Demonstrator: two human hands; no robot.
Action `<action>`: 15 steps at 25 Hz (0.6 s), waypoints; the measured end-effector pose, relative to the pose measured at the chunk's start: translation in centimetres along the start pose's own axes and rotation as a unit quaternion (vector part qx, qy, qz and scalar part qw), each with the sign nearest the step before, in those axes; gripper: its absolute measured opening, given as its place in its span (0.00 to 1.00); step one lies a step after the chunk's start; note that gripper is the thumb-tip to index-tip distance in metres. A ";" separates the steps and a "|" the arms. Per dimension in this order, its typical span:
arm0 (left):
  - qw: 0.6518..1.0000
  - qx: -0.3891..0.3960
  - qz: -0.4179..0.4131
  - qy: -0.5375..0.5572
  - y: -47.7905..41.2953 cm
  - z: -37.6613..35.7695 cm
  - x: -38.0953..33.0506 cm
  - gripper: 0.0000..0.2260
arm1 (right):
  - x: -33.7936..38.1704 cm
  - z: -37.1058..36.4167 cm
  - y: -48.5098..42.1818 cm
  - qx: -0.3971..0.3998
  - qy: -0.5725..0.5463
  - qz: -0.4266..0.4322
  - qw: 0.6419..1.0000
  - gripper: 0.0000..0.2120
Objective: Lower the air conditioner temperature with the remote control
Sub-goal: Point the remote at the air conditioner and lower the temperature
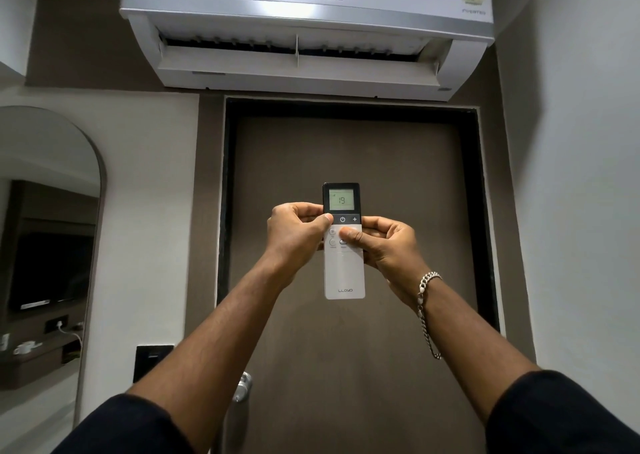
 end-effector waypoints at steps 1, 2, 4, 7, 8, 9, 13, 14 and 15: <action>1.000 -0.007 0.000 -0.005 0.0 0.2 -0.1 0.08 | 0.0 -0.1 0.0 0.001 0.001 0.001 1.000 0.17; 1.000 -0.013 0.000 -0.008 0.1 0.3 -0.2 0.07 | 0.0 -0.2 0.0 0.002 -0.002 0.002 1.000 0.16; 1.000 -0.025 -0.004 -0.008 0.1 0.5 -0.4 0.05 | 0.1 -0.3 0.0 -0.001 -0.009 0.004 1.000 0.17; 0.999 -0.036 -0.005 -0.005 0.4 0.6 -0.6 0.07 | 0.1 -0.3 -0.1 -0.001 -0.016 0.002 1.000 0.19; 0.999 -0.033 -0.001 -0.002 0.4 0.5 -0.5 0.08 | 0.1 -0.3 -0.1 -0.001 -0.016 0.002 1.000 0.19; 1.000 -0.029 0.003 -0.002 0.3 0.4 -0.5 0.09 | 0.1 -0.3 -0.1 0.000 -0.017 0.003 1.000 0.19; 1.000 -0.023 0.008 -0.007 0.2 0.3 -0.3 0.08 | 0.0 -0.2 0.0 0.005 -0.028 0.005 1.000 0.13; 1.000 -0.022 0.007 -0.010 0.2 0.2 -0.3 0.08 | 0.0 -0.2 -0.1 0.004 -0.026 0.006 1.000 0.13; 1.000 -0.020 0.005 -0.012 0.2 0.1 -0.3 0.07 | 0.0 -0.1 -0.1 0.003 -0.023 0.006 1.000 0.13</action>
Point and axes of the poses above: each hand's wrist, its own y-axis away from the middle knuckle, its own z-axis out of the back of the hand, x = y × z, the point moved 9 cm from there along -y, towards the middle knuckle, and after that the axes turned 3 degrees about -y, right-handed, at the moved point
